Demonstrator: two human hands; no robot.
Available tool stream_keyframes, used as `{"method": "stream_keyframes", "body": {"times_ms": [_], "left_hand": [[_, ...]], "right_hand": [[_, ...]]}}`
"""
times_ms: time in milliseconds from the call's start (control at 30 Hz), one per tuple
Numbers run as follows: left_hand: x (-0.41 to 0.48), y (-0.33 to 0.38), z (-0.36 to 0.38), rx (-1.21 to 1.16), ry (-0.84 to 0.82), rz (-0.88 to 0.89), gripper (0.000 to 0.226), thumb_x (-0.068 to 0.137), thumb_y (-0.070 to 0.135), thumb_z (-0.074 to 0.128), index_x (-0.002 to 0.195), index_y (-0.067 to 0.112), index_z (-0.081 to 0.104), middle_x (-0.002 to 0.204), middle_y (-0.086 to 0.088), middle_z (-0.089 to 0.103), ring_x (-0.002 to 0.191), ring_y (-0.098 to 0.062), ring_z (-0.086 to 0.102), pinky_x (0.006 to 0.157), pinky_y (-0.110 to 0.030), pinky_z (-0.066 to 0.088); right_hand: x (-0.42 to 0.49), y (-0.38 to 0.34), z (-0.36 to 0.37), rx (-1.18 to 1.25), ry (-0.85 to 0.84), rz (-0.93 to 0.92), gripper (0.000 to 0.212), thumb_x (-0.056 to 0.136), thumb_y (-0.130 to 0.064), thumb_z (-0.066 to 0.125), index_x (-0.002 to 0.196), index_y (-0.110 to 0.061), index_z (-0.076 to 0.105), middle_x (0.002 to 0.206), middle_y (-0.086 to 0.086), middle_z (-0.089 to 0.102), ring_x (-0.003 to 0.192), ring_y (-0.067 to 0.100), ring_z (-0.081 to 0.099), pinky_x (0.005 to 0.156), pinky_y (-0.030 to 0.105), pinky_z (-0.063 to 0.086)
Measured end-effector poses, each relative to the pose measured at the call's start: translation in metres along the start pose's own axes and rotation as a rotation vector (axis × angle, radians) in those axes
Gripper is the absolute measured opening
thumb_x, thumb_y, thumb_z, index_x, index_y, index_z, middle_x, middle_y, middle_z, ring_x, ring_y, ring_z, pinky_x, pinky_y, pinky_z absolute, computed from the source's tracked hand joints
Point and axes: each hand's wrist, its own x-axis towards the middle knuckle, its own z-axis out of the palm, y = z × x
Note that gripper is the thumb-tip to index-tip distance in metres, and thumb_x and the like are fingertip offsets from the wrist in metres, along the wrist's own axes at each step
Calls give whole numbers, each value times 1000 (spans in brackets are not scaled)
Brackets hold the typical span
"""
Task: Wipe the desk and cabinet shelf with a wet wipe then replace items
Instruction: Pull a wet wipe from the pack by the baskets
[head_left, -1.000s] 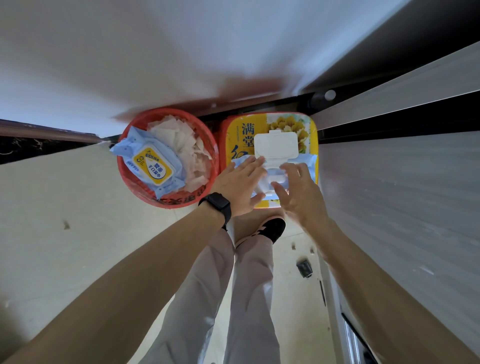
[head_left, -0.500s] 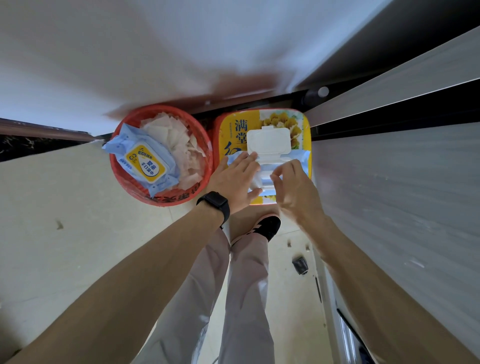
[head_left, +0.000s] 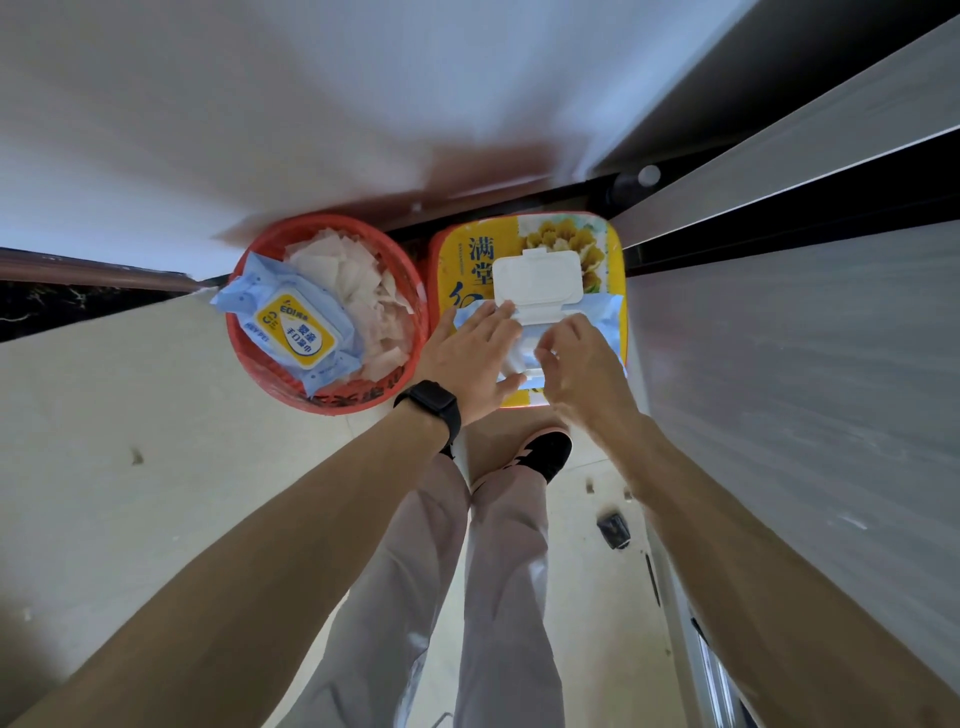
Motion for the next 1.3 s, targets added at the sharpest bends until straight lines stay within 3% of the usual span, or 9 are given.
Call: {"method": "stream_keyframes", "body": {"times_ms": [100, 233, 433, 633, 733, 900, 1100, 1200, 1300], "left_hand": [[0, 1, 1, 22, -5, -11, 49, 96, 49, 52, 136, 23, 42, 163, 4, 22, 151, -16, 16, 120, -51, 11], [4, 3, -3, 49, -41, -53, 56, 97, 49, 49, 144, 23, 36, 164, 5, 18, 151, -14, 13, 121, -50, 7], [-9, 4, 3, -71, 23, 2, 56, 95, 42, 56, 143, 19, 38, 164, -2, 18, 151, -22, 17, 118, -53, 22], [-30, 16, 9, -61, 334, 72, 37, 88, 40, 51, 110, 11, 55, 113, -13, 59, 99, -36, 60, 78, -42, 47], [-25, 24, 17, 66, 204, 252, 48, 91, 41, 49, 130, 14, 57, 134, -6, 59, 123, -32, 55, 97, -47, 46], [4, 44, 21, 182, -84, 341, 65, 98, 36, 47, 156, 18, 23, 164, 0, 20, 151, -19, 17, 120, -48, 12], [10, 52, 23, 167, -154, 290, 72, 92, 31, 52, 155, 18, 20, 163, -3, 18, 150, -24, 19, 121, -45, 10], [31, 54, -1, 52, 119, 185, 59, 83, 30, 58, 138, 14, 47, 149, -11, 43, 128, -35, 48, 109, -48, 32], [65, 44, -29, -23, 272, -184, 68, 84, 40, 60, 144, 13, 42, 155, -15, 35, 136, -36, 39, 111, -46, 29]], "right_hand": [[-2, -13, -11, 205, -89, 172, 11, 99, -15, 51, 94, -9, 59, 105, 7, 57, 95, 21, 56, 78, 24, 42], [-19, -32, -48, 518, -16, 328, 9, 101, -24, 52, 96, -17, 56, 102, -3, 57, 87, 0, 55, 73, 4, 38], [-54, -25, -94, 716, 376, 547, 7, 102, -25, 47, 96, -22, 47, 93, -3, 59, 88, 19, 59, 76, 27, 43], [-76, -8, -83, 769, 562, 772, 5, 99, -20, 50, 98, -16, 49, 85, -7, 57, 71, 4, 53, 69, 29, 38], [-85, -4, -70, 811, 552, 825, 5, 98, -23, 51, 96, -18, 50, 90, 0, 62, 73, 11, 55, 69, 31, 40], [-101, 3, -53, 837, 495, 870, 9, 96, -27, 53, 88, -29, 50, 94, 4, 65, 81, 25, 61, 68, 50, 54], [-117, 19, -49, 774, 470, 903, 13, 94, -28, 55, 84, -32, 49, 89, 0, 66, 79, 26, 63, 70, 57, 55], [-122, 25, -52, 753, 443, 916, 12, 95, -27, 55, 85, -31, 50, 86, -6, 64, 79, 19, 62, 72, 54, 56], [-124, 33, -55, 731, 420, 894, 5, 97, -26, 54, 93, -25, 52, 84, -10, 62, 82, 22, 62, 78, 49, 53]]}}
